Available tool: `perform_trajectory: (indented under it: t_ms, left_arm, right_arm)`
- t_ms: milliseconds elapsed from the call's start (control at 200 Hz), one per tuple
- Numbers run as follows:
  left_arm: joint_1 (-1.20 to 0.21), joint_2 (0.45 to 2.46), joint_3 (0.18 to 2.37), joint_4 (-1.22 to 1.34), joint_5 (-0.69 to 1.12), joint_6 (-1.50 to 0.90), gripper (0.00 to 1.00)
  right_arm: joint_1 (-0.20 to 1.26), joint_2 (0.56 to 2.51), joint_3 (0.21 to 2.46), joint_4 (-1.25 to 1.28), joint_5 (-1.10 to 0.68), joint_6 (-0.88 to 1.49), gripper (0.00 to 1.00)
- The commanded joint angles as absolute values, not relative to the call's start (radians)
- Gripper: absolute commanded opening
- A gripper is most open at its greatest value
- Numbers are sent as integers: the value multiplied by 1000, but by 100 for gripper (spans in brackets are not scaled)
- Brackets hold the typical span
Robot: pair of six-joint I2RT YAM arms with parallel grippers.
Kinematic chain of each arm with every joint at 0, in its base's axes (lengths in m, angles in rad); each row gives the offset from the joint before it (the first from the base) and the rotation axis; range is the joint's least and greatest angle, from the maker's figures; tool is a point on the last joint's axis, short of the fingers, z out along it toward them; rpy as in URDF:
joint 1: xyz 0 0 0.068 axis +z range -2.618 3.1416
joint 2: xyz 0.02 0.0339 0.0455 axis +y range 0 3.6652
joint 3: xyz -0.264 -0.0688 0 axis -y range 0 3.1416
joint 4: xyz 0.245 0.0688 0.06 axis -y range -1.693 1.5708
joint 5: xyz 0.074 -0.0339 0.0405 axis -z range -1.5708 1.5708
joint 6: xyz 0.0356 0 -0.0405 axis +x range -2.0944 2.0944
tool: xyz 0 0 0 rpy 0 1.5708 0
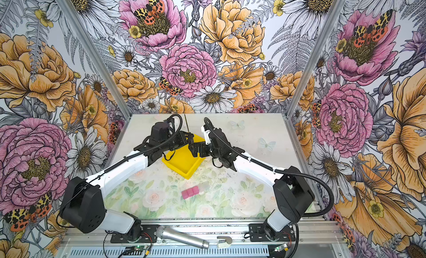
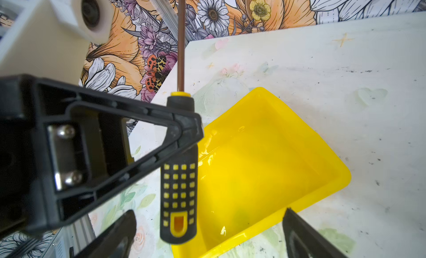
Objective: Put the screwdriver in the bin
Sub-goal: Place the screwdriver in the bin.
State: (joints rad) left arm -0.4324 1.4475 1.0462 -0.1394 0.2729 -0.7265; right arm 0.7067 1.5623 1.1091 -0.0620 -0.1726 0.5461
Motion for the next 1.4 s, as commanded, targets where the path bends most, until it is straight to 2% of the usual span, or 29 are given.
perform_trajectory:
  t_ms: [0, 395, 671, 1196, 1396]
  left_arm:
    - [-402, 1411, 1089, -212, 274, -657, 0]
    - [-394, 1423, 1236, -555, 94, -318, 0]
    - [-400, 1456, 1302, -666, 3, -182, 0]
    - [-473, 1565, 1368, -761, -146, -63, 0]
    - [-479, 1612, 1362, -758, -147, -73, 0]
  right_arm:
    - [697, 1491, 1117, -100, -103, 508, 99]
    - [678, 1441, 1117, -189, -46, 497, 99]
    - [672, 1442, 1126, -201, -57, 508, 100]
    - [642, 1397, 1084, -240, 0, 525, 99]
    - [629, 1370, 1054, -246, 8, 528, 100]
